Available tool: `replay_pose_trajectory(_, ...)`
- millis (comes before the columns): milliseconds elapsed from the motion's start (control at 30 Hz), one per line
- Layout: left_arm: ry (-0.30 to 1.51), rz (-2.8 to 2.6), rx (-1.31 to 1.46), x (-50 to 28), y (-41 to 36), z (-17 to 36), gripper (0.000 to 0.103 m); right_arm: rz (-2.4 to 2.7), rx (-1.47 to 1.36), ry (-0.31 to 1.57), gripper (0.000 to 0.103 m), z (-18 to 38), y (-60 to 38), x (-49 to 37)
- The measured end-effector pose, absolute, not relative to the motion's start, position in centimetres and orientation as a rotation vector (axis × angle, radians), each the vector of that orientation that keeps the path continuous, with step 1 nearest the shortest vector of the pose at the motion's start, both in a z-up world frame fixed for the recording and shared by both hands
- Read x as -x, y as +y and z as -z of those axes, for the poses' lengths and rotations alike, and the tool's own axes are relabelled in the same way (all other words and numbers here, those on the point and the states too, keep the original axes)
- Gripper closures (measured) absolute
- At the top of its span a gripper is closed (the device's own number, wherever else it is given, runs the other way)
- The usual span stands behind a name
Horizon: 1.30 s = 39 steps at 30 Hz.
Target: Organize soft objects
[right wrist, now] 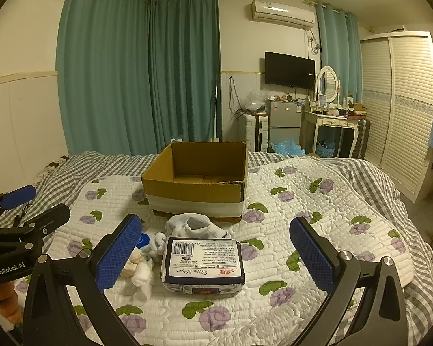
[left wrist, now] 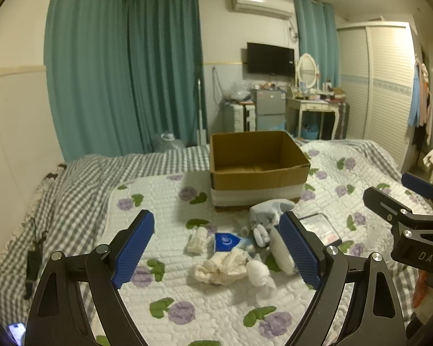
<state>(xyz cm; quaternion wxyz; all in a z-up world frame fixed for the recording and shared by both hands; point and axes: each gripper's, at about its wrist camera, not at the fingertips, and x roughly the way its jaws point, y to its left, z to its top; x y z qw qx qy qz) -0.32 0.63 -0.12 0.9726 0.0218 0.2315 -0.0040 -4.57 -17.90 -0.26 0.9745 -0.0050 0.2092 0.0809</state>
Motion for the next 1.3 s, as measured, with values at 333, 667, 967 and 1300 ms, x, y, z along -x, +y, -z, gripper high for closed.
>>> replay_pose_trajectory(333, 0.467, 0.006, -0.047, 0.4, 0.5, 0.1, 0.013, -0.171, 0.010, 0.435, 0.000, 0.6, -17.9, 4.5)
replay_pose_trajectory(667, 0.469, 0.004, -0.043, 0.6, 0.5, 0.5, 0.013, -0.177, 0.017, 0.445, 0.000, 0.8, -17.6, 4.4)
replay_pose_trajectory(967, 0.470, 0.004, -0.041, 0.7, 0.4, 0.7, 0.013, -0.182, 0.021, 0.453, 0.000, 1.0, -17.6, 4.4)
replay_pose_trajectory(1300, 0.493, -0.003, -0.031, 0.6, 0.5, 1.5, 0.013, -0.200, 0.025, 0.467, 0.000, 1.5, -17.3, 4.2)
